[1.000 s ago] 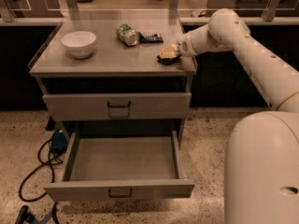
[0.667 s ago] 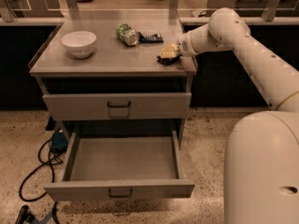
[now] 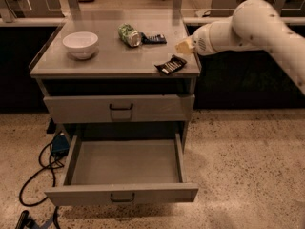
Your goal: Place rxbar chocolate into middle drawer
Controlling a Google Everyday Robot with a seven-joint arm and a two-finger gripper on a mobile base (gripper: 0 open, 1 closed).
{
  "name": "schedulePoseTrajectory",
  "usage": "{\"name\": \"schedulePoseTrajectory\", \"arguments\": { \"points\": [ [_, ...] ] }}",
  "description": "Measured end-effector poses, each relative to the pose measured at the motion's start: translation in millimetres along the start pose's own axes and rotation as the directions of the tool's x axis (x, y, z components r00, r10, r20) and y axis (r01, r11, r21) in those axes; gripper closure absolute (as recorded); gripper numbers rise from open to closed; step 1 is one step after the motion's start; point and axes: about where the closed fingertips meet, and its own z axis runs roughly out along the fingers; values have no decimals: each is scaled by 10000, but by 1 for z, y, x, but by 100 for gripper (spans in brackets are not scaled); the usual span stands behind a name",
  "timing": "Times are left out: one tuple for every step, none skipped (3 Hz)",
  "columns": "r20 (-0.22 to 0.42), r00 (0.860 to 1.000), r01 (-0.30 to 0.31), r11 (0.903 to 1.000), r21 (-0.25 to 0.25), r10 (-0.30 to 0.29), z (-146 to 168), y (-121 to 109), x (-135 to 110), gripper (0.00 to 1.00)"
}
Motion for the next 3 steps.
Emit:
{"name": "schedulePoseTrajectory", "arguments": {
  "points": [
    [239, 9946, 1014, 9941, -385, -1006, -72, 73, -23, 100],
    [105, 9912, 1324, 9904, -402, -1321, -87, 96, -27, 81],
    [118, 9914, 1309, 9906, -400, -1305, -86, 95, -28, 58]
  ]
}}
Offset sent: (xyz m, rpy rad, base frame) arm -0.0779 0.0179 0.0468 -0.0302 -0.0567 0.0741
